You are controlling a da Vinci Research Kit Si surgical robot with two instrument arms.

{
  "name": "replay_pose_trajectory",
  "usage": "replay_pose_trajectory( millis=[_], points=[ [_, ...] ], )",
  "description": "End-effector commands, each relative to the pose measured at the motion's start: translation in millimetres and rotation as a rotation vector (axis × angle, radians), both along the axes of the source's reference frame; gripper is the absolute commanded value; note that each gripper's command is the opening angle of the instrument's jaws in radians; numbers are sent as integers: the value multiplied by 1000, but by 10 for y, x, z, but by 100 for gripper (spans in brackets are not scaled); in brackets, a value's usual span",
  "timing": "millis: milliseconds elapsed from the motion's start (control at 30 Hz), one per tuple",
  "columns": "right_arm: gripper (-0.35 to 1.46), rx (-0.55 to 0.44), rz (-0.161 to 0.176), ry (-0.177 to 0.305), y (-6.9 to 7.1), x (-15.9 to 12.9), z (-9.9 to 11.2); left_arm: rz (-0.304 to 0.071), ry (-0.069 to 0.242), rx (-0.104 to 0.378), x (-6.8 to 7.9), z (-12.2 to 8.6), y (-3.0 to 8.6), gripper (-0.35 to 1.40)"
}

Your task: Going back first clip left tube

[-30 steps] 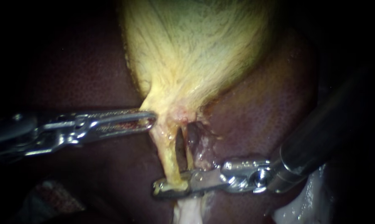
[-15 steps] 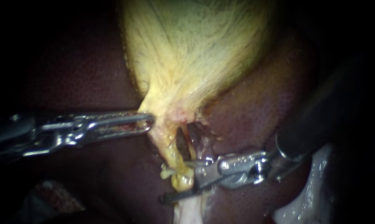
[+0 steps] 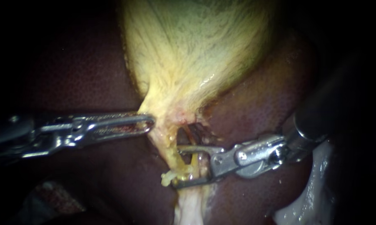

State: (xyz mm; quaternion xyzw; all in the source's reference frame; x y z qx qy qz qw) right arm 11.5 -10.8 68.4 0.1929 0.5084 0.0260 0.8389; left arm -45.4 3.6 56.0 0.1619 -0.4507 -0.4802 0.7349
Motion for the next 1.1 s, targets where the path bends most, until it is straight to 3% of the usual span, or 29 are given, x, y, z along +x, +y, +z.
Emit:
replay_pose_trajectory(
  millis=[33,133,433,733,967,1100],
  points=[
    [60,-7,-5,5,2,-4,-5,0,-1,0,0,1,0,-6],
    [60,-36,-27,21,11,-20,-24,1,-1,-1,0,3,0,-6],
    [60,-158,-36,27,35,-56,-70,2,-1,-2,1,10,2,-6],
    [60,-213,-29,14,54,-79,-86,2,-1,-3,2,15,3,-6],
    [60,-214,-24,10,52,-81,-88,2,0,-5,0,24,3,-6],
    [60,-214,-24,9,52,-81,-88,-1,3,-10,-8,38,3,-6]
  ],
)
